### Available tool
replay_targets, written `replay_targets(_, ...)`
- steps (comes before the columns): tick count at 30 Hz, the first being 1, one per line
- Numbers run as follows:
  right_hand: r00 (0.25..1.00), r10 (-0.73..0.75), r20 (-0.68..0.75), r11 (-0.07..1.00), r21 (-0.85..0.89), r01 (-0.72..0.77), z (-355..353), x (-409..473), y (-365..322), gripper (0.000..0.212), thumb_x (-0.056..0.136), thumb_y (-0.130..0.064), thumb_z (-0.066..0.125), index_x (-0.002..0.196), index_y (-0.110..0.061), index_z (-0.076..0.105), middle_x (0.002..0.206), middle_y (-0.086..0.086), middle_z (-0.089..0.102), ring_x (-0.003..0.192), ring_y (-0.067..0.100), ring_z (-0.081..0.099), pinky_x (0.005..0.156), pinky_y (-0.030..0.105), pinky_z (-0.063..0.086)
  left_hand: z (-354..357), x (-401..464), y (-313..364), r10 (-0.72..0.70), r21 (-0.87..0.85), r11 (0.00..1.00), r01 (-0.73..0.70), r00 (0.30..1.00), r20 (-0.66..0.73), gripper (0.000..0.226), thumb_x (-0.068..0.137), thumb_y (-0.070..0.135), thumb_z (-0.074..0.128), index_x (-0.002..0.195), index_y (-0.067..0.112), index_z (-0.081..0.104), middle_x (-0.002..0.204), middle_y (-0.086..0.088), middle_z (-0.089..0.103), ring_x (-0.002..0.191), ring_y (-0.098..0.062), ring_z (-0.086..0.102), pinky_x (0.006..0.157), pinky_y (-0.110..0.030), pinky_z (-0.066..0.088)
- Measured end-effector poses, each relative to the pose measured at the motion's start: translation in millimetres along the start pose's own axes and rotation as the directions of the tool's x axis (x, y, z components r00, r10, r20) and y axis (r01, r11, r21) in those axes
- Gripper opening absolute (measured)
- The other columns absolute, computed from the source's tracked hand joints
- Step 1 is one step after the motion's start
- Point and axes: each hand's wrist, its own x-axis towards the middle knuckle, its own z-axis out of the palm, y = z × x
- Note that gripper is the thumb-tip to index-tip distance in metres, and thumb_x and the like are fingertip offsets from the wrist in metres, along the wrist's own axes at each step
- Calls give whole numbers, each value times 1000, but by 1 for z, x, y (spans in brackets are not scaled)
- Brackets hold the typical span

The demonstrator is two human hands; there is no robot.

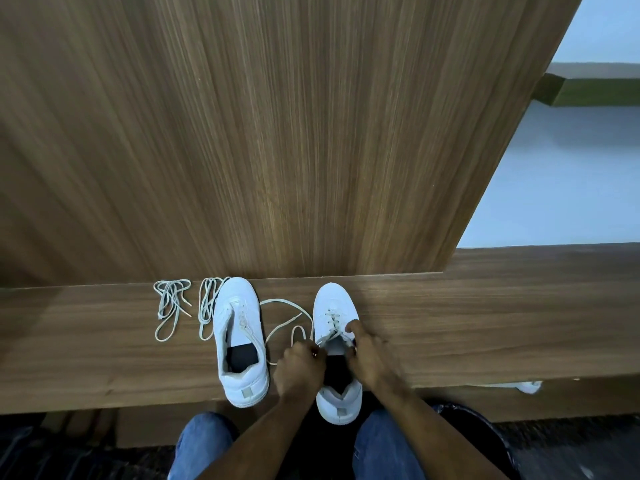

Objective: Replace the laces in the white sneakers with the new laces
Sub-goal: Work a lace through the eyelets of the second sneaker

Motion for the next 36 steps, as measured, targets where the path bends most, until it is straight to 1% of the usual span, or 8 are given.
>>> replay_targets(9, 984, -176, 41, 946, -270, 180, 2, 19, -25, 31, 94, -23, 42, 124, -18, 45, 121, 8, 59, 103, 35, 62, 76, 39, 48, -13, 6, 4, -29, 59, 998, 23, 994, 101, 30, 87, 32, 49, 106, 18, 68, 112, -11, 67, 108, -33, 61, 86, -34, 48)
replay_targets(12, 985, 163, -58, 966, 211, -148, 5, 24, -12, 18, 92, -24, 48, 102, -13, 57, 98, 10, 67, 91, 32, 63, 72, 35, 45, -16, 6, 5, -11, 55, 998, 6, 995, 104, 29, 87, 30, 51, 107, 17, 67, 112, -11, 67, 109, -32, 61, 86, -34, 48)
replay_targets(16, 896, 435, 92, 570, 742, -353, 7, 25, 3, 3, 85, -4, 56, 85, -5, 59, 82, 11, 66, 74, 25, 61, 70, 42, 54, -15, 3, 6, 14, 97, 995, -24, 995, 95, 30, 92, 34, 50, 110, 15, 64, 115, -11, 66, 110, -32, 61, 87, -36, 48)
replay_targets(22, 997, -77, 31, 948, 313, 64, 1, 19, 4, 26, 85, -25, 60, 111, -24, 57, 117, -8, 59, 99, 16, 62, 78, 24, 43, -16, 1, 4, 1, 110, 994, -10, 996, 86, 33, 94, 36, 49, 114, 14, 64, 120, -13, 64, 114, -32, 59, 91, -36, 46)
replay_targets(27, 964, -254, 80, 962, -84, 260, 11, 22, 4, 25, 92, -30, 47, 111, -26, 62, 125, -6, 50, 104, 24, 61, 81, 34, 49, -14, 1, 3, 15, 107, 994, -25, 996, 90, 32, 92, 35, 50, 113, 16, 63, 116, -12, 65, 112, -32, 60, 88, -36, 47)
replay_targets(30, 983, -185, -9, 952, 248, 182, 17, 29, 3, 13, 92, -20, 57, 91, -15, 69, 107, 1, 54, 95, 22, 60, 82, 27, 46, -15, 3, 3, 9, 99, 995, -18, 995, 96, 31, 93, 35, 49, 112, 16, 64, 117, -12, 65, 112, -33, 60, 89, -36, 48)
replay_targets(33, 978, 199, -55, 605, 792, -79, 13, 36, 8, 20, 84, -11, 64, 67, -21, 68, 91, 6, 65, 86, 22, 61, 82, 28, 47, -14, 6, 2, -11, 99, 995, 0, 994, 106, 31, 92, 37, 50, 110, 17, 66, 117, -11, 65, 111, -32, 60, 89, -36, 48)
replay_targets(36, 896, 441, -58, 486, 854, -184, 8, 40, 28, 11, 80, -19, 61, 70, -21, 67, 98, 10, 63, 89, 26, 60, 84, 37, 47, -11, 8, 0, -13, 101, 995, 0, 993, 121, 32, 91, 40, 50, 109, 20, 66, 116, -9, 65, 111, -31, 60, 89, -36, 48)
